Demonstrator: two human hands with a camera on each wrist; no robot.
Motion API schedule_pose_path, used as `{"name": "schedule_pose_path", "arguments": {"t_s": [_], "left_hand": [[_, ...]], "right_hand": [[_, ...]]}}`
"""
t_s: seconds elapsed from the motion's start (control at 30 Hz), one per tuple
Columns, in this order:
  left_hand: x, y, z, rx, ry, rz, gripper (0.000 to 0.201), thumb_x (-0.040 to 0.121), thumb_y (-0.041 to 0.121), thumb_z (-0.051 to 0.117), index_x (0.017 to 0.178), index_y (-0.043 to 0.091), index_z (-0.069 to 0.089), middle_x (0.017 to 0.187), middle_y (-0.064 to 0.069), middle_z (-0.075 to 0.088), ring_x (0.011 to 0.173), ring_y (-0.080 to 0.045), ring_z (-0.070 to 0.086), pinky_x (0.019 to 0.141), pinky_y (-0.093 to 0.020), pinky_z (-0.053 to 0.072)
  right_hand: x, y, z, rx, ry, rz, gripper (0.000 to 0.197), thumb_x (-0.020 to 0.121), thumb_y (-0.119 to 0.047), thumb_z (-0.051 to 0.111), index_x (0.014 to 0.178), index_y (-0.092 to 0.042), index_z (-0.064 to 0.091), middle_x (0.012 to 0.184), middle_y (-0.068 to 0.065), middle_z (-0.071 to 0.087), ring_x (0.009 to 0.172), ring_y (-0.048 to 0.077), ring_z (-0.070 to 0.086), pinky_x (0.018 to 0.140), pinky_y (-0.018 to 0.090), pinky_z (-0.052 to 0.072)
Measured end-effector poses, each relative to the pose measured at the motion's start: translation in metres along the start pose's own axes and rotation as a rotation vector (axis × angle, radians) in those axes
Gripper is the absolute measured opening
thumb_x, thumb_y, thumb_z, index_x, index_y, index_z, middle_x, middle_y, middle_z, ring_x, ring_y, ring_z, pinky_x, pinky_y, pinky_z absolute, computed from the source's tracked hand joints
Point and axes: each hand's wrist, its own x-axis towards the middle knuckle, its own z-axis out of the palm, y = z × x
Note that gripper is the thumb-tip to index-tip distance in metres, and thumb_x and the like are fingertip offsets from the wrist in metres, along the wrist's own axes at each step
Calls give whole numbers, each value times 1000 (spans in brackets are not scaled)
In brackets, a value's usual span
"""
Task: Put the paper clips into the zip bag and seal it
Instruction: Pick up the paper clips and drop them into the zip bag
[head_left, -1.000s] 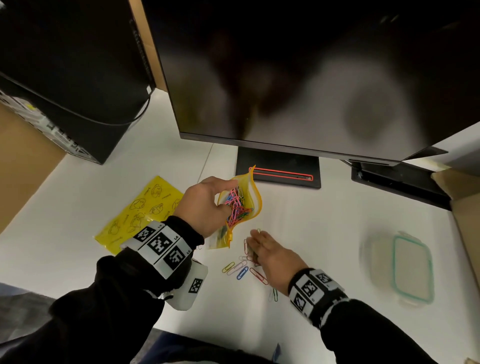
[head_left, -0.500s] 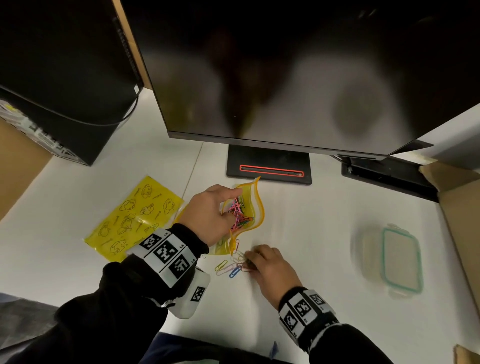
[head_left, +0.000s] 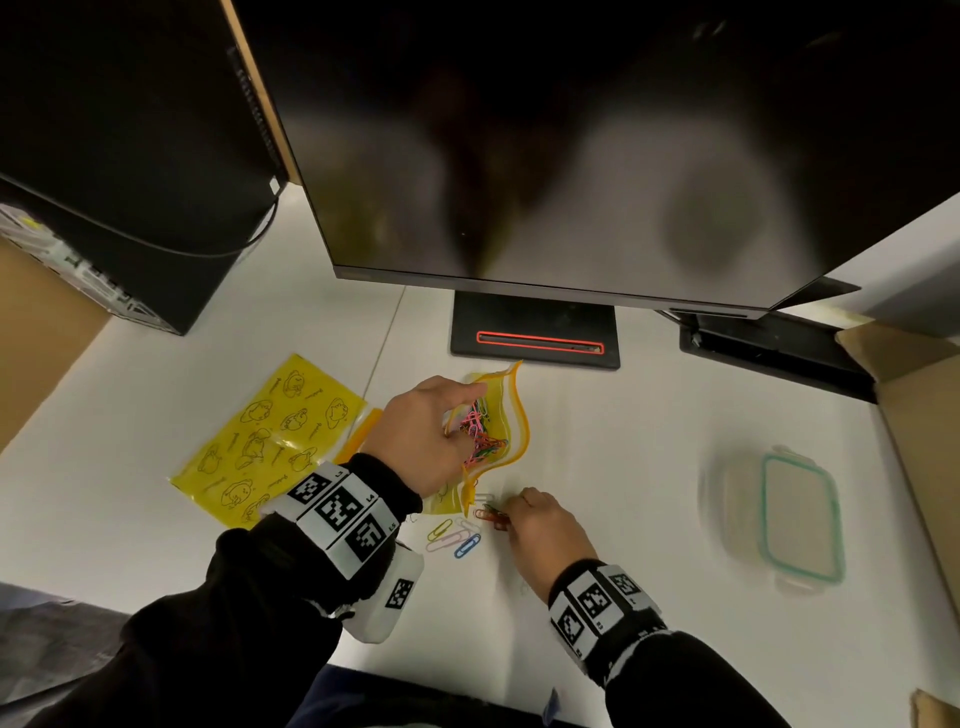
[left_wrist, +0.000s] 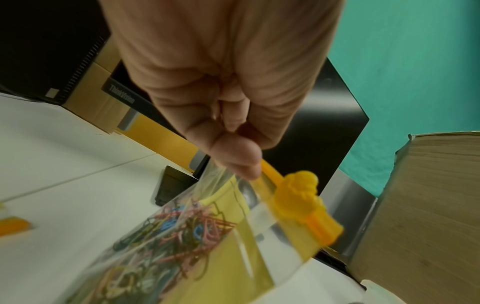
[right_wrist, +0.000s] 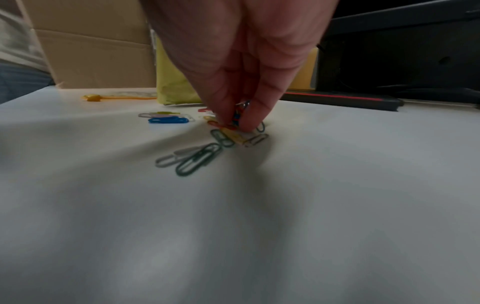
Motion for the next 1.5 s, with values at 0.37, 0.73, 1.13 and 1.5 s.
{"name": "schedule_pose_path", "arguments": {"t_s": [0.37, 0.73, 1.13, 1.5], "left_hand": [[2, 2, 9, 28, -16, 23, 56, 75, 2, 58, 127, 21, 52, 130, 0, 53, 102, -28, 60, 87, -21, 42], [3, 1, 12, 48, -14, 34, 57, 75, 3, 60, 129, 21, 51, 131, -1, 51, 96, -33, 61, 83, -19, 40], [12, -3, 2, 59, 3, 9, 58, 76, 7, 59, 129, 27, 50, 130, 2, 53, 98, -25, 60, 85, -25, 47], [12, -4, -1, 49, 12, 11, 56, 75, 5, 58, 127, 26, 51, 129, 2, 53, 97, -24, 60, 82, -23, 46]], "right_hand": [[-19, 6, -72, 958, 351, 410, 12, 77, -5, 68, 71, -15, 68, 64, 5, 66, 58, 17, 59, 68, 36, 56], [25, -27, -101, 957, 215, 369, 30, 77, -9, 71, 107, -10, 67, 90, 3, 69, 89, 17, 66, 90, 33, 52], [-48, 30, -23, 469, -144, 421, 26, 69, -15, 74, 76, -23, 50, 76, -3, 55, 74, 20, 56, 69, 25, 45], [-7, 7, -9, 365, -72, 285, 11, 83, -10, 54, 81, -6, 63, 90, 13, 68, 83, 28, 60, 65, 29, 39]]}}
